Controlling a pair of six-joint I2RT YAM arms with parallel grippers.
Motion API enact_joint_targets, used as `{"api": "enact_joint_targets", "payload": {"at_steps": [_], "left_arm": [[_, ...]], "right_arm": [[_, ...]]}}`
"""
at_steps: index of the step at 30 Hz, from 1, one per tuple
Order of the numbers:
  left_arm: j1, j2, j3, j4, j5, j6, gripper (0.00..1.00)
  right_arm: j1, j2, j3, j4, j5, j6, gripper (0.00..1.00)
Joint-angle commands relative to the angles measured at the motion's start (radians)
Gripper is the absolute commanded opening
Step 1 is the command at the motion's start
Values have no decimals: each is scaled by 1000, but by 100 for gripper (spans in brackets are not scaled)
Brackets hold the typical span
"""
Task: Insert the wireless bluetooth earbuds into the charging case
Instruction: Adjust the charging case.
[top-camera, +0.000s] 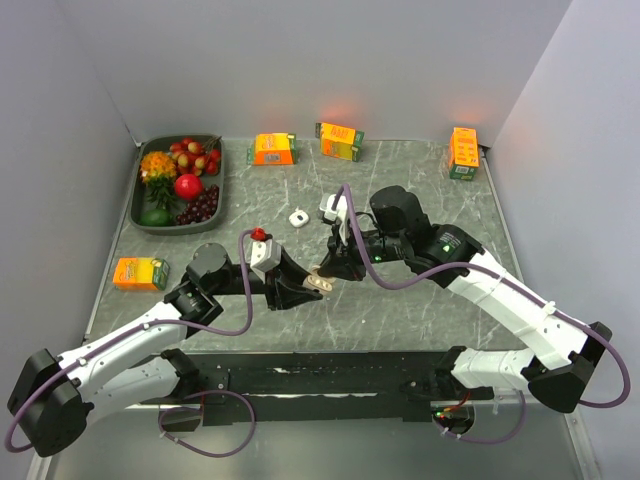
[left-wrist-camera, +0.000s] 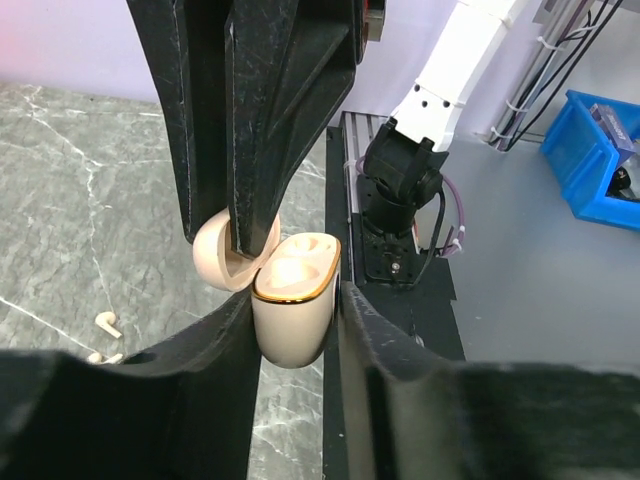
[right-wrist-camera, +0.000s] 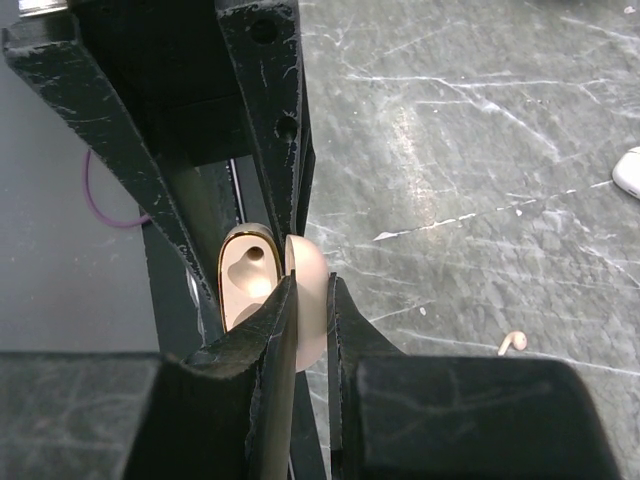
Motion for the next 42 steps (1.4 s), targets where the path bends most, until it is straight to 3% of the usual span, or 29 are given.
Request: {"api": "enact_joint_targets", "payload": {"at_steps": [1,6,9,10,12,19,22,31,37,42], "left_arm": [[-8,-10,36,33,13,8,32],[-8,-9,36,41,10,5,31],[-17,-12,28,47,-13,14,4],[-20,-15,23,47,-37,19,1],[-29,-22,17,50,-56,32,1],[-35,-39,-24,96,-123,39,1],[-38,-44,-42,128,-154,31,1],[-41,-39,-67,204,-197,0,1],[-69,-52,-108,312,-350,-49,1],[-135,-73,-161,398,-514,-46,1]], "right_arm": [[5,0,42,20,-13,-4,0],[8,0,43,16,-18,-4,0],[8,-3,43,23,-27,8,0],[8,-1,45,23,-30,11,0],[6,0,49,22,-33,19,0],[5,-6,77,19,-32,45,35],[6,-13,94,20,-27,59,45],[5,-29,117,40,28,103,58],[5,-134,11,196,258,175,55],[-8,-247,-147,293,590,322,56]]}}
